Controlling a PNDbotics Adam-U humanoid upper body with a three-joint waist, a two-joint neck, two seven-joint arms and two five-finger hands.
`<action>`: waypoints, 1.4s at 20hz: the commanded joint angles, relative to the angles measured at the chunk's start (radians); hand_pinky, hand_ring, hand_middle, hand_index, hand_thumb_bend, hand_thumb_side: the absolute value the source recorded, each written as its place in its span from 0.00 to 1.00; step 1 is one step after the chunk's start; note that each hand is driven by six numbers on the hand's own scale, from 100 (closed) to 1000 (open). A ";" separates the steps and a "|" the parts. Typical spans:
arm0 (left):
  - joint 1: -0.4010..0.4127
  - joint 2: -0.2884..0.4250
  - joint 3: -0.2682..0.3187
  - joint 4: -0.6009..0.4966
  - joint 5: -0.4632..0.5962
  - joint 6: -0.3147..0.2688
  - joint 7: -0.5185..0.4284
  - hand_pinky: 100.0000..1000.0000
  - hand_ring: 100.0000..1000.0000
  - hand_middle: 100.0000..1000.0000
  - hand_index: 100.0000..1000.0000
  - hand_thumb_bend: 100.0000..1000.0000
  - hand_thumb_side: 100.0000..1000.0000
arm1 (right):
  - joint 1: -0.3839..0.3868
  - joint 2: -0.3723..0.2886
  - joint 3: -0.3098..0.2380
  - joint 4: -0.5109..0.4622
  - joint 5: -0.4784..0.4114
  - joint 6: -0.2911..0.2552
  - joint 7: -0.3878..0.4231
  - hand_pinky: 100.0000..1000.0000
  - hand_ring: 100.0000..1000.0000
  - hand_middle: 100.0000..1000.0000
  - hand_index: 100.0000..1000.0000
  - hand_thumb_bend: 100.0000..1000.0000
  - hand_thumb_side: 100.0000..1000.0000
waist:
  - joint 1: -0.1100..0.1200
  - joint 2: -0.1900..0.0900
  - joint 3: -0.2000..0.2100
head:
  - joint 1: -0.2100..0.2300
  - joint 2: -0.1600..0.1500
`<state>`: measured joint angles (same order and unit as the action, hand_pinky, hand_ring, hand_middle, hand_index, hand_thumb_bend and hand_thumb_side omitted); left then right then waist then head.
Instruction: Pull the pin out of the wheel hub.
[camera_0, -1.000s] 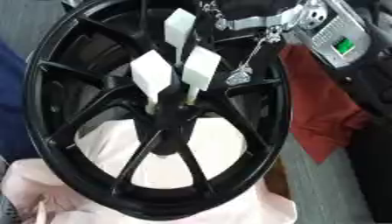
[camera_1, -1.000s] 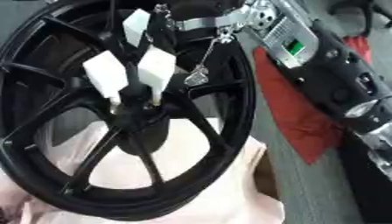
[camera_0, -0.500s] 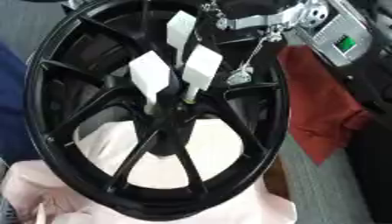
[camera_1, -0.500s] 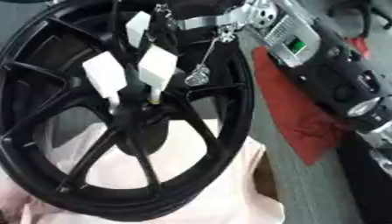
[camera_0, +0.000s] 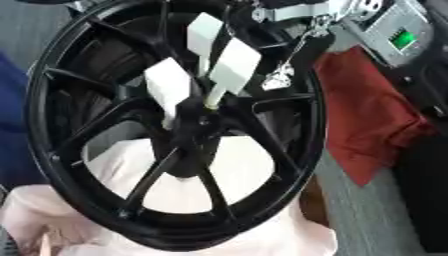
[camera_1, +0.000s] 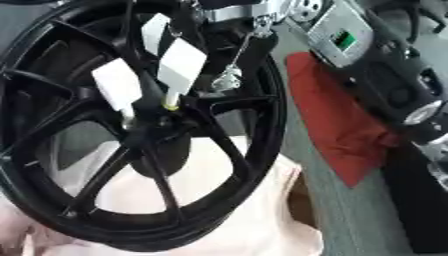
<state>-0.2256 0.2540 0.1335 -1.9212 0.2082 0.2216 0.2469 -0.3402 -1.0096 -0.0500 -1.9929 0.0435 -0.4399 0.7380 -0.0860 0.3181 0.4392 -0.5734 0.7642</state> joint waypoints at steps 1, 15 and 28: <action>-0.004 0.012 0.012 -0.009 -0.002 -0.001 -0.005 0.64 0.47 0.47 0.66 0.34 0.48 | -0.004 -0.050 -0.030 -0.007 -0.048 -0.108 0.116 0.38 0.42 0.24 0.39 0.00 0.00 | 0.006 -0.031 -0.001 | -0.004 0.005; 0.001 0.014 0.015 -0.007 -0.004 0.000 -0.005 0.64 0.47 0.48 0.66 0.34 0.47 | 0.041 -0.089 -0.112 -0.007 -0.288 -0.087 0.137 0.35 0.41 0.21 0.38 0.00 0.00 | 0.016 -0.046 -0.023 | 0.033 0.006; 0.013 0.018 0.026 -0.005 -0.007 -0.001 0.004 0.64 0.47 0.48 0.66 0.34 0.47 | 0.160 -0.111 -0.252 -0.007 -0.417 -0.077 0.074 0.34 0.40 0.19 0.37 0.00 0.00 | 0.024 -0.057 -0.069 | 0.081 0.004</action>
<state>-0.2092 0.2539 0.1475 -1.9151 0.2023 0.2223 0.2469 -0.1763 -1.0780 -0.2674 -1.9929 -0.3510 -0.4327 0.7453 -0.0656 0.2807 0.3700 -0.4954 0.7646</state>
